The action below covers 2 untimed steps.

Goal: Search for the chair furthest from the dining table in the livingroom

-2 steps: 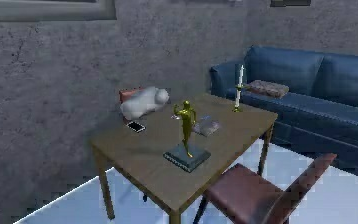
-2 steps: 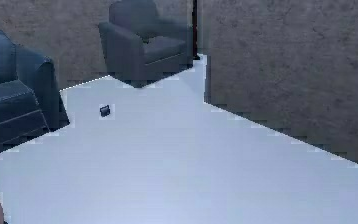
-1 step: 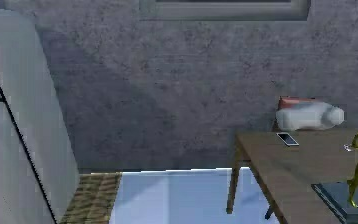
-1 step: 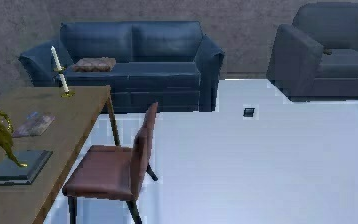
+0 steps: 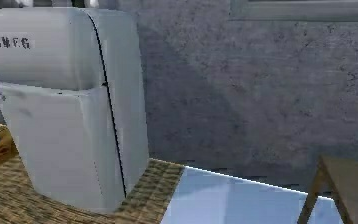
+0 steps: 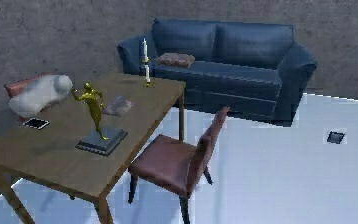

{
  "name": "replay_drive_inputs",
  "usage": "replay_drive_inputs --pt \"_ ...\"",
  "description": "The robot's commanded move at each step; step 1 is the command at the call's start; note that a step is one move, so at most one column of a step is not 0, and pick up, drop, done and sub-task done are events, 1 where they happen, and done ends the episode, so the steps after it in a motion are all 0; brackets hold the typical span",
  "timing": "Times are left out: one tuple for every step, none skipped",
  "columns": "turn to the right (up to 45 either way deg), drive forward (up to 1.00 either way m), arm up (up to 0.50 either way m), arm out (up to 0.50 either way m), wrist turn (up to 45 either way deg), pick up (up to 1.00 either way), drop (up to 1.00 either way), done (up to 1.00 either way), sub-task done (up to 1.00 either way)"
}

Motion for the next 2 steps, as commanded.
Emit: replay_drive_inputs --pt "0.0 0.45 0.00 0.00 0.0 0.00 0.00 0.00 0.00" --pt "27.0 0.00 0.00 0.00 0.0 0.00 0.00 0.00 0.00"
